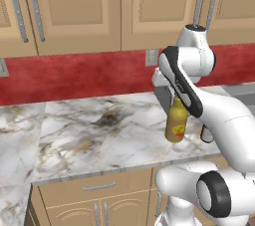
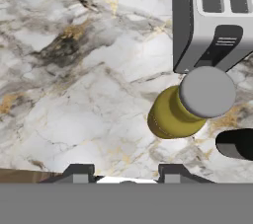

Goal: There is a wine glass and glass cup on the dining counter. Place the wine bottle next to the wine glass and the juice bottle next to the glass cup.

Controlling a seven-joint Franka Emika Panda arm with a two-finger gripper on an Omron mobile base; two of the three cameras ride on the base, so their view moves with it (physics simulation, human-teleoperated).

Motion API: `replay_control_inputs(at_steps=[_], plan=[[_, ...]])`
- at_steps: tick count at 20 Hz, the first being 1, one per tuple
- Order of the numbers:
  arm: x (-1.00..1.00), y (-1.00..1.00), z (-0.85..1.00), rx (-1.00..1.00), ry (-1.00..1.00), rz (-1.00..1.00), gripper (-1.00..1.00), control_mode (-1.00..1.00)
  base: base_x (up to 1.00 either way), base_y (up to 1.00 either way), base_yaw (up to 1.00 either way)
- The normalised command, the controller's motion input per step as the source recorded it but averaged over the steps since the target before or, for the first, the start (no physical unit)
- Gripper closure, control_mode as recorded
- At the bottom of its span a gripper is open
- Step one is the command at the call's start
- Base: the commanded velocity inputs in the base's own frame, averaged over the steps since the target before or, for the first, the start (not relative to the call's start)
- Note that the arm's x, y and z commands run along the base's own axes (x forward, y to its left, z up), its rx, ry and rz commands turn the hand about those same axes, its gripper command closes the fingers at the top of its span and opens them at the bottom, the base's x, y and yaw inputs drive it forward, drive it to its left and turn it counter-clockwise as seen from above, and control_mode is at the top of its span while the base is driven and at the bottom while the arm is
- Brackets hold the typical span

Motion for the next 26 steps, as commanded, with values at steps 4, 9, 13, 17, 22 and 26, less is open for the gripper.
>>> replay_control_inputs(at_steps=[4,9,13,17,22,26], plan=[[0.0,-0.09,0.0,0.03,0.0,0.0,-1.0,-1.0,0.0,0.0,0.0],[-0.01,-0.26,0.0,0.12,0.0,0.0,-1.0,-1.0,0.0,0.0,0.0],[-0.01,-0.22,0.03,0.03,0.0,0.0,-1.0,-1.0,0.0,0.0,0.0],[0.0,-0.17,0.06,0.0,0.06,-0.01,-1.0,-1.0,0.0,0.0,0.0],[0.0,-0.18,0.02,0.0,0.04,-0.01,-1.0,-1.0,0.0,0.0,0.0],[0.0,-0.2,-0.02,0.0,0.0,-0.01,-1.0,-1.0,0.0,0.0,0.0]])
